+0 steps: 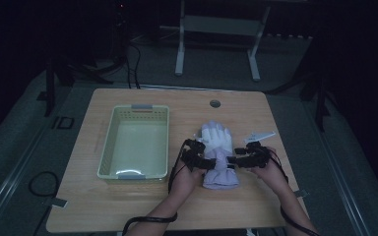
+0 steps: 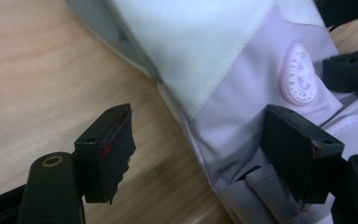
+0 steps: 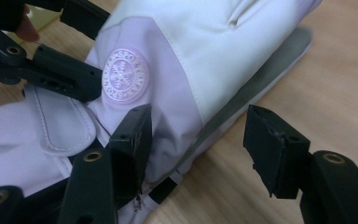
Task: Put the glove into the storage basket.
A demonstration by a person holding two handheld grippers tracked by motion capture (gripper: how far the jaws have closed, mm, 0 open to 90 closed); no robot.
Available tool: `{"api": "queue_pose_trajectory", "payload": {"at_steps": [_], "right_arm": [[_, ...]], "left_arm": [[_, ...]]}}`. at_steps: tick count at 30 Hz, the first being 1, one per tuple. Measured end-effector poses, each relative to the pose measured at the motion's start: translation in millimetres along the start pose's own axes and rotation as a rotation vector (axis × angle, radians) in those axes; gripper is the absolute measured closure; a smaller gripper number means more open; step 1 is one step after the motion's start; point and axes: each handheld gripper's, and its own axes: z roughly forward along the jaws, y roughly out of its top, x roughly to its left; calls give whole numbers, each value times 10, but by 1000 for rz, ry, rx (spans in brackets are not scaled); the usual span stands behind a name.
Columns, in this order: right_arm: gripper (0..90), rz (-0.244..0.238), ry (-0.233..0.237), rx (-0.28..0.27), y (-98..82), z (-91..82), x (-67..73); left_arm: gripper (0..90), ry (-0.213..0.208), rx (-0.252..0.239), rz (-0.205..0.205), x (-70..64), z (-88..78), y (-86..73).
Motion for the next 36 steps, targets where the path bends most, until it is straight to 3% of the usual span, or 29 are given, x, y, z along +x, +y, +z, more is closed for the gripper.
{"api": "queue_pose_trajectory", "payload": {"at_steps": [5,6,8,9,11,14,16,20,29,36], "right_arm": [[437,108,107,51,-37,129,-125],[437,108,107,51,-37,129,-125],[495,204,172,86,-48,189,-187],[502,211,179,86,-50,199,-193],[594,215,198,95,-49,212,-190],[679,174,172,96,-24,198,-124],[731,132,130,89,-8,177,-56],[790,105,77,71,4,141,24],[807,89,29,38,52,9,128],[808,77,19,-7,151,-164,189]], "left_arm": [[304,-101,42,-42,102,61,4],[318,-101,42,-42,102,61,4],[346,-154,59,-61,149,89,12],[373,-191,63,-81,176,104,12],[463,-239,71,-82,205,118,18],[588,-278,75,-72,208,116,32],[645,-285,73,-60,203,111,40],[711,-297,65,-42,204,85,48],[753,-310,57,-24,147,-41,128],[754,-305,41,24,84,-233,256]]}}
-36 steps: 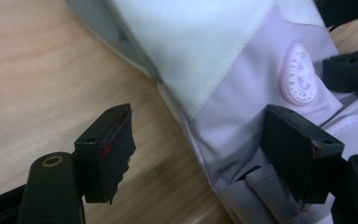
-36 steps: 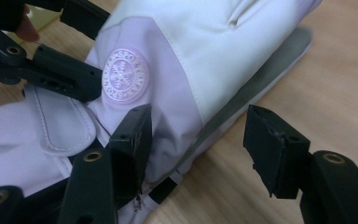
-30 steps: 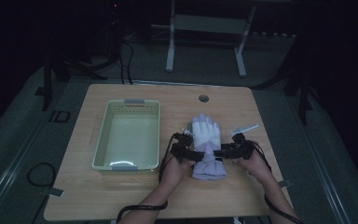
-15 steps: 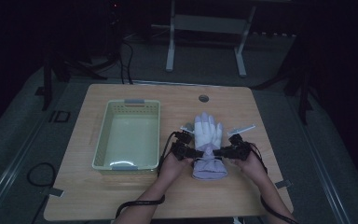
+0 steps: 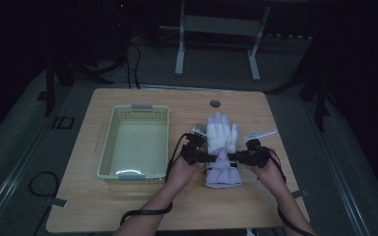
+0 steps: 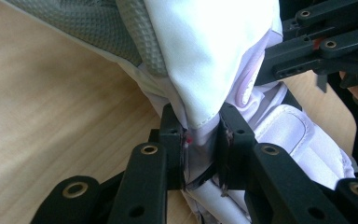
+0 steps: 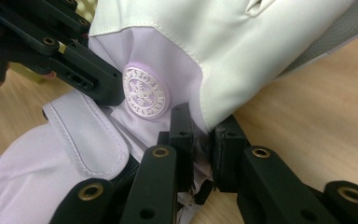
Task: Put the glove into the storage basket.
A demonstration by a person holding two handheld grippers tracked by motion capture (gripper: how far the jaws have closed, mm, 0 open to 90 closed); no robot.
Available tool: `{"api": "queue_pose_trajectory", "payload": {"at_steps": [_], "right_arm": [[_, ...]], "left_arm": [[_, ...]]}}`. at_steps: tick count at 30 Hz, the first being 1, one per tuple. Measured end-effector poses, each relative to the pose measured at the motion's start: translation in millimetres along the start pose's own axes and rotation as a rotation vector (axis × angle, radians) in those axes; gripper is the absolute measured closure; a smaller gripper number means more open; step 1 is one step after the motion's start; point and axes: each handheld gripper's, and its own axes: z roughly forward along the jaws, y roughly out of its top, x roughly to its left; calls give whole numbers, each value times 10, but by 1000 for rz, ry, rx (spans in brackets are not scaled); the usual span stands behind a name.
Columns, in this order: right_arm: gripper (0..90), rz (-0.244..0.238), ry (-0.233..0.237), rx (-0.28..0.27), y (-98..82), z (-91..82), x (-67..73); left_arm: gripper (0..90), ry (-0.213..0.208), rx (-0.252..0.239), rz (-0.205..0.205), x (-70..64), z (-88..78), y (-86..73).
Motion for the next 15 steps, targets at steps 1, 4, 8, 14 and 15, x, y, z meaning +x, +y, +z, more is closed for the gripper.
{"api": "queue_pose_trajectory", "payload": {"at_steps": [1,4,8,14,15], "right_arm": [[808,-2,1,-7,14,-22,9],[808,-13,-2,-37,112,-133,90],[808,-23,-3,-59,214,-203,151],[807,-35,13,-88,386,-285,238],[807,-38,14,-94,417,-295,255]], "left_arm": [[754,4,-5,23,-44,-87,48],[754,7,-9,43,-74,-193,102],[754,10,-16,58,-98,-327,168],[754,0,-39,62,-96,-551,238],[754,0,-40,65,-89,-591,251]]}}
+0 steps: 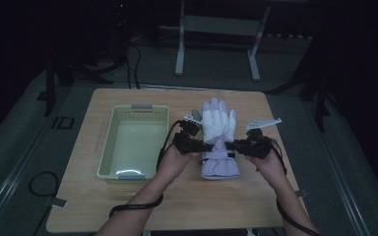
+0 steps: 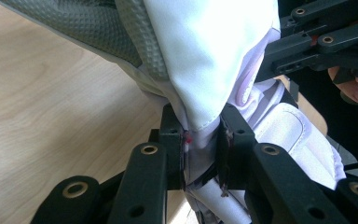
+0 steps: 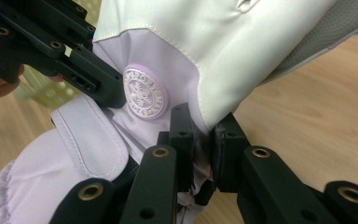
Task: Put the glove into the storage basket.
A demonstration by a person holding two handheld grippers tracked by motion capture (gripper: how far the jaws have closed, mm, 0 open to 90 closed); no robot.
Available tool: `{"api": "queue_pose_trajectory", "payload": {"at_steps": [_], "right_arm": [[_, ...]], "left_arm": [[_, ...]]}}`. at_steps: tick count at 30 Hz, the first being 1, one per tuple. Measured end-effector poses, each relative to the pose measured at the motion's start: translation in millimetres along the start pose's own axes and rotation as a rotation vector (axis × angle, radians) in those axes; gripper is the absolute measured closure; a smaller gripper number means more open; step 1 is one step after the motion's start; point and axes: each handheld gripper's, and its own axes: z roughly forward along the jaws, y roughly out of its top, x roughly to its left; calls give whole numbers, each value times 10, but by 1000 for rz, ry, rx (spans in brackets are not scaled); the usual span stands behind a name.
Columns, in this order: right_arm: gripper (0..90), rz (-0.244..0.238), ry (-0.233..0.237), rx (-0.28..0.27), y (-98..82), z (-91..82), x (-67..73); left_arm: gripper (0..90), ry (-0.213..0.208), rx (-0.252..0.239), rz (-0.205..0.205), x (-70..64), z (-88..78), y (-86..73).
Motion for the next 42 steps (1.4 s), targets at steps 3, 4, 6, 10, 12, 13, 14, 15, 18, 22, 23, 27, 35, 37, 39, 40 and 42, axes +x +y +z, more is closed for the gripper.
{"api": "queue_pose_trajectory", "payload": {"at_steps": [3,4,6,10,12,13,14,15,18,22,23,27,35,37,39,40,42], "right_arm": [[808,-9,1,-11,93,-1,64],[808,-15,2,-11,125,3,86],[808,-25,6,-17,187,13,135],[808,-47,15,-14,318,61,236],[808,-56,18,-12,382,89,284],[808,-61,20,-11,412,101,310],[808,-67,24,-13,441,114,333],[808,-72,26,-13,464,124,352],[808,-84,37,-9,558,177,420],[808,-100,47,-12,667,243,514],[808,-104,48,-14,693,260,540],[808,-114,57,-20,796,345,637],[808,-125,69,-16,978,587,838],[808,-140,65,-13,1026,644,907],[808,-148,71,-11,1073,710,975],[808,-149,75,-12,1096,743,1005],[808,-148,90,-17,1145,812,1060]], "left_arm": [[753,7,-5,5,18,-115,31],[752,9,-6,10,28,-157,34],[752,8,-11,6,51,-238,37],[752,21,-7,17,101,-402,46],[752,26,-4,29,132,-474,45],[751,29,-6,32,152,-511,42],[751,28,-6,30,165,-539,40],[752,30,-6,29,185,-582,36],[752,42,-5,26,216,-691,30],[752,60,-5,28,261,-845,25],[752,65,-2,29,276,-885,25],[752,89,3,26,333,-1029,14],[752,126,21,22,519,-1297,-57],[752,138,31,26,560,-1368,-77],[752,147,38,25,608,-1455,-94],[752,151,41,26,636,-1501,-103],[751,155,45,30,698,-1595,-123]]}}
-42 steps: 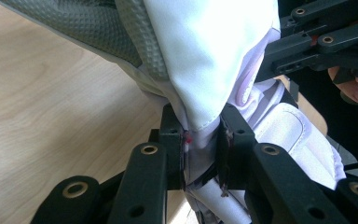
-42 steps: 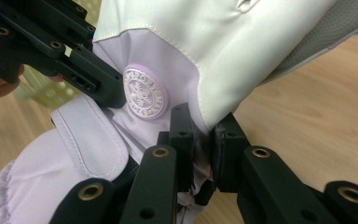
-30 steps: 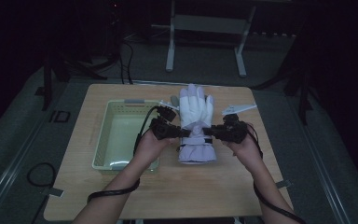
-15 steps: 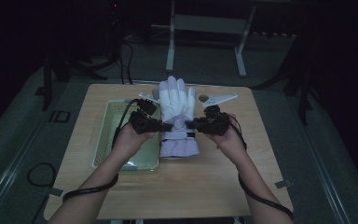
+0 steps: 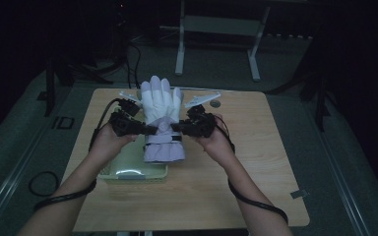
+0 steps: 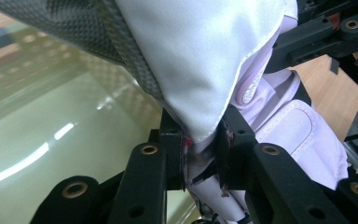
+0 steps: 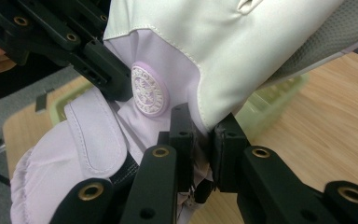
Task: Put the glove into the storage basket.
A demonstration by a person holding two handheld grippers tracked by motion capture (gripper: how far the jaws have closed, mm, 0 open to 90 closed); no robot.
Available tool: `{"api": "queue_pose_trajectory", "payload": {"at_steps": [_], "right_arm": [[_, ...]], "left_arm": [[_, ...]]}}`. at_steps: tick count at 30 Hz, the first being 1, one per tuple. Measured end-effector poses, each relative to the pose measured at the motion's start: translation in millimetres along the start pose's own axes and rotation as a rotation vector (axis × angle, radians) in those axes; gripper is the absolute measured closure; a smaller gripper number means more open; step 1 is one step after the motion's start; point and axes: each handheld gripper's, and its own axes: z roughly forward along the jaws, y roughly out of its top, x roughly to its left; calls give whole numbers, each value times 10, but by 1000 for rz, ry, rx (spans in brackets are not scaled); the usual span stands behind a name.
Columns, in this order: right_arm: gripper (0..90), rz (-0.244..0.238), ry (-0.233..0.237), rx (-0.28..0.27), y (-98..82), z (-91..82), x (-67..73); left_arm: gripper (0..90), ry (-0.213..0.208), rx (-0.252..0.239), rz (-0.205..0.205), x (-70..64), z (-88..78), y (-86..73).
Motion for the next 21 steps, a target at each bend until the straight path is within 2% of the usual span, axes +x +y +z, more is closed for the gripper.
{"api": "queue_pose_trajectory", "payload": {"at_steps": [2,7,10,17,21], "right_arm": [[808,-3,4,-7,51,77,51],[808,13,29,-7,118,295,177],[808,20,40,-10,118,415,228],[808,52,34,21,-20,710,216],[808,60,30,58,-119,876,208]], "left_arm": [[751,3,9,-9,74,-63,-26],[751,-3,74,-24,271,-204,-80],[751,7,100,-18,348,-221,-121],[751,27,114,-23,513,-25,-322],[751,20,124,-48,614,98,-470]]}}
